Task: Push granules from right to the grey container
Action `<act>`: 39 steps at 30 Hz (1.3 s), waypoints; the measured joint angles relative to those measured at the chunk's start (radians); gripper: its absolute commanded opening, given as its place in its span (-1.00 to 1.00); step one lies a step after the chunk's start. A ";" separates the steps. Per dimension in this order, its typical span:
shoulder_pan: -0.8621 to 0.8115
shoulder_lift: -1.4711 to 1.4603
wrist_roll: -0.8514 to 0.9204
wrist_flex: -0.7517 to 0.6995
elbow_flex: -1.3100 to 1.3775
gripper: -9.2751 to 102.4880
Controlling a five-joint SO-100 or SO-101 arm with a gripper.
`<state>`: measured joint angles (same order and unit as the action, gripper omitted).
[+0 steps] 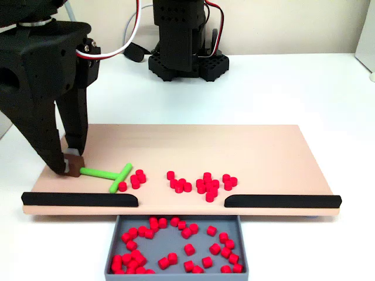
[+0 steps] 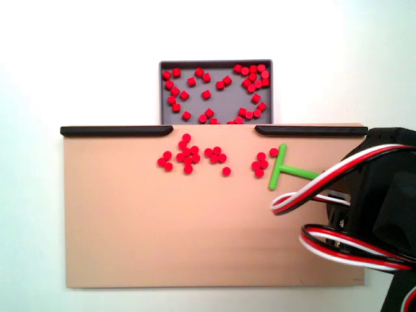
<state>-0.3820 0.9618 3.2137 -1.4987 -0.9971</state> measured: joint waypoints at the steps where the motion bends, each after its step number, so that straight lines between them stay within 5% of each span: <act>1: 0.002 0.000 0.000 0.000 0.000 -0.84; 39: 0.067 0.000 -0.066 0.005 0.000 -0.84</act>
<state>-0.3145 0.9618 3.1477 -1.4941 -0.9971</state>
